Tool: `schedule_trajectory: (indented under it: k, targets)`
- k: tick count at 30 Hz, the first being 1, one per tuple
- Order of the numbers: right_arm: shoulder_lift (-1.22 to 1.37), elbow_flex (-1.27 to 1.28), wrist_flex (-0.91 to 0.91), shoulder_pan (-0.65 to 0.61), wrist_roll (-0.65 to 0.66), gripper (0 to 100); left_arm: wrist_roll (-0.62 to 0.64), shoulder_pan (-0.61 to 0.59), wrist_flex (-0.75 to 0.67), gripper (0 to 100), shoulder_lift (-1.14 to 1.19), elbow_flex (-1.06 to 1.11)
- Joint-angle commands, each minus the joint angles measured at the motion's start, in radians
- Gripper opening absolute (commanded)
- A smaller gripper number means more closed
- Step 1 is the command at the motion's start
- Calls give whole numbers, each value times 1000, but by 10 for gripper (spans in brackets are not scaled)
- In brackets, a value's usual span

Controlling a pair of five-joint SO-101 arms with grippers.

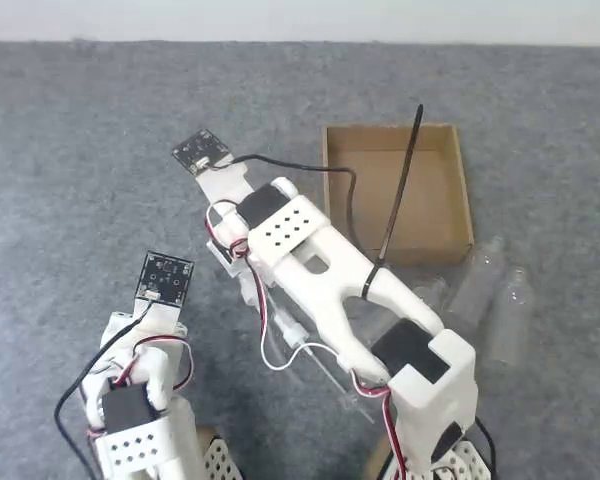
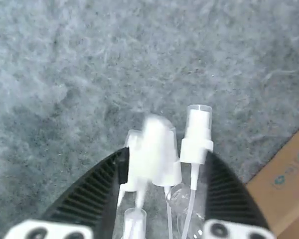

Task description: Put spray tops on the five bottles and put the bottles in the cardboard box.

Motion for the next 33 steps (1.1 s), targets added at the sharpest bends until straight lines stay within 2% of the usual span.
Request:
schedule_trajectory:
  k: [1,5,10,12,14,18,21,26,29,33]
  targets:
    - [-73,-17,36,1,-2,218,-9,3,0,13,-17,-8]
    - [-225,-17,137,39,-2,178,-9,3,0,13,-17,-8]
    - [-467,-15,275,166,0,116,-9,3,0,13,-17,-8]
    - [-556,-14,340,254,23,88,-9,3,0,13,-17,-8]
    - [-625,-11,412,354,110,74,-9,3,0,13,-17,-8]
    - [-722,37,524,627,245,74,-9,3,0,13,-17,-8]
    - [-756,153,503,846,331,74,-9,3,0,13,-17,-8]
    - [-799,445,291,1121,456,74,-9,0,2,13,-17,-8]
    - [-822,591,154,1213,468,74,-9,-3,3,13,-17,-8]
    - [-823,712,50,1251,468,75,-9,-3,2,13,-17,-8]
